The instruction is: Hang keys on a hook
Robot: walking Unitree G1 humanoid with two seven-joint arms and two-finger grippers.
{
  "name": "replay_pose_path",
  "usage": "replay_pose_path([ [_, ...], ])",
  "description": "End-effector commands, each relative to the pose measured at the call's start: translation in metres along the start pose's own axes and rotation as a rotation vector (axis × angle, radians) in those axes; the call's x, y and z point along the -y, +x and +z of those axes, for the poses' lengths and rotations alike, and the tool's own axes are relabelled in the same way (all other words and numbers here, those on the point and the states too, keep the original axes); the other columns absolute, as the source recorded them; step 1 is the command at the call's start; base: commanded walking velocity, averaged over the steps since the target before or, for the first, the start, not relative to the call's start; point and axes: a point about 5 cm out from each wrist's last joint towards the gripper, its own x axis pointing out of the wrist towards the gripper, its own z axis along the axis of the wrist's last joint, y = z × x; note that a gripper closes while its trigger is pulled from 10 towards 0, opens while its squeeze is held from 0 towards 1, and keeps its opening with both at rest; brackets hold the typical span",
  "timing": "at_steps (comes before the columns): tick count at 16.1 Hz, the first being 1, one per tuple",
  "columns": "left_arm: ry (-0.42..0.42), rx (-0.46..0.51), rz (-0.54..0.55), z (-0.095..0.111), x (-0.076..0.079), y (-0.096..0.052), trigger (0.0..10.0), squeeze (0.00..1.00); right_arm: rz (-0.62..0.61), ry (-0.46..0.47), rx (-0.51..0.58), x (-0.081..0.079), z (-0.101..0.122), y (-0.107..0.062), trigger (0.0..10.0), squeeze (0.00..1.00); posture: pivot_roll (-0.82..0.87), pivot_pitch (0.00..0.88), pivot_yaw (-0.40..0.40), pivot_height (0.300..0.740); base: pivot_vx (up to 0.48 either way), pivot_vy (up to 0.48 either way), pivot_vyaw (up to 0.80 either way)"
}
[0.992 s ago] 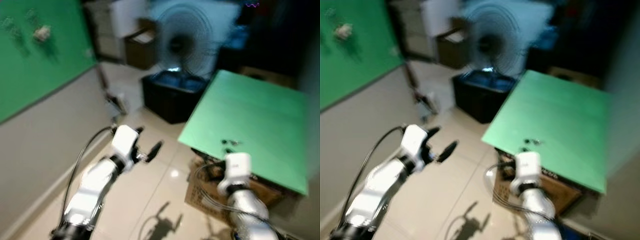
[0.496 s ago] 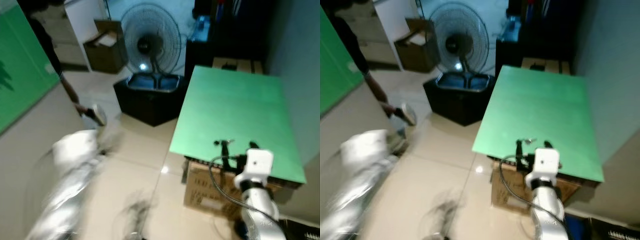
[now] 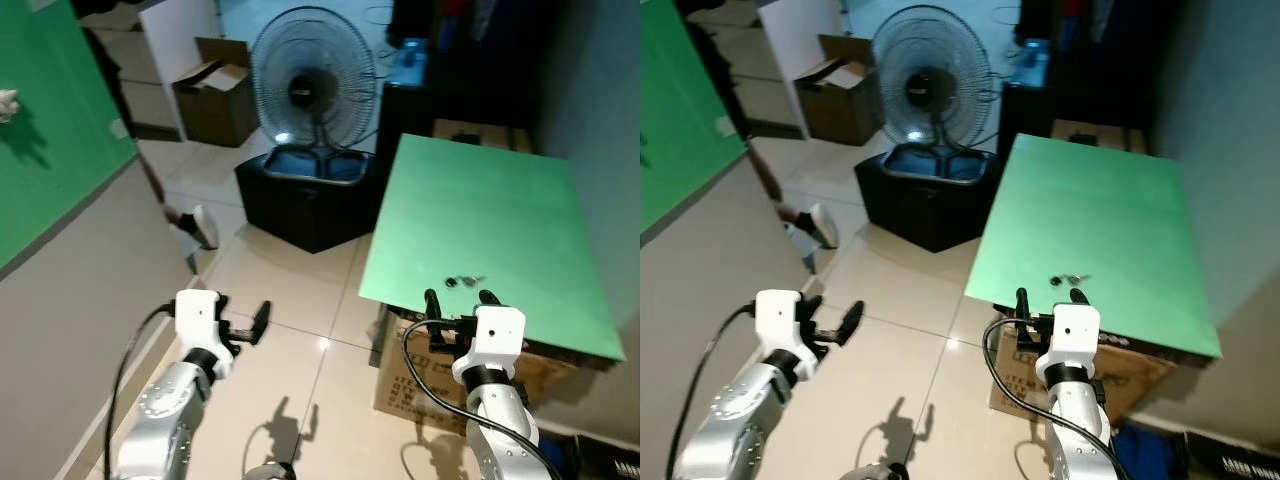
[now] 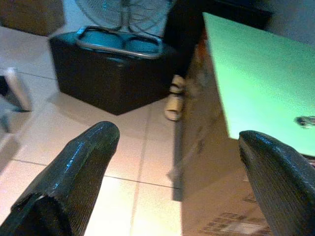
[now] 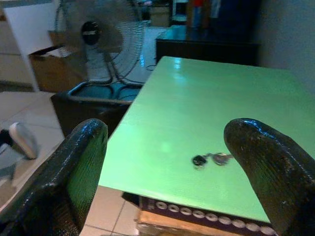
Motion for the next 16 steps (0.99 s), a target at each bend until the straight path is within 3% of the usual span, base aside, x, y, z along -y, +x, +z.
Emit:
replay_pose_path([
  [1, -0.023, 0.008, 0.023, 0.0, -0.003, 0.002, 10.0, 0.0, -0.03, 0.003, -0.003, 0.003, -0.003, -0.004, 10.0, 0.0, -0.08, 0.0, 0.097, 0.74, 0.0, 0.0, 0.0],
  [2, -0.032, 0.028, 0.053, -0.001, -0.007, 0.003, 10.0, 0.0, -0.031, 0.02, 0.019, 0.002, 0.001, -0.006, 10.0, 0.0, -0.08, 0.0, 0.097, 0.74, 0.0, 0.0, 0.0],
  [3, 0.077, 0.142, 0.04, 0.02, -0.011, 0.009, 10.0, 0.0, 0.02, 0.011, 0.118, -0.002, 0.018, -0.002, 10.0, 0.0, -0.08, 0.0, 0.091, 0.74, 0.0, 0.0, 0.0],
  [5, 0.158, 0.301, 0.06, 0.065, -0.015, 0.024, 10.0, 0.0, 0.027, -0.026, 0.236, -0.001, 0.038, 0.017, 10.0, 0.0, -0.08, 0.0, 0.091, 0.74, 0.0, 0.0, 0.0],
  [8, 0.155, 0.283, 0.084, 0.062, -0.016, 0.023, 10.0, 0.0, 0.006, -0.02, 0.198, 0.004, 0.033, 0.023, 10.0, 0.0, -0.07, 0.0, 0.08, 0.74, 0.0, 0.0, 0.0],
  [11, 0.185, 0.279, 0.044, 0.059, -0.008, 0.027, 10.0, 0.0, -0.005, -0.033, 0.176, 0.005, 0.029, 0.026, 10.0, 0.0, -0.06, 0.0, 0.075, 0.74, 0.0, 0.0, 0.0],
  [16, 0.22, 0.238, -0.017, 0.056, -0.001, 0.028, 10.0, 0.0, 0.013, -0.022, 0.132, 0.001, 0.019, 0.02, 10.0, 0.0, -0.07, 0.0, 0.092, 0.711, 0.0, 0.0, -0.46],
])
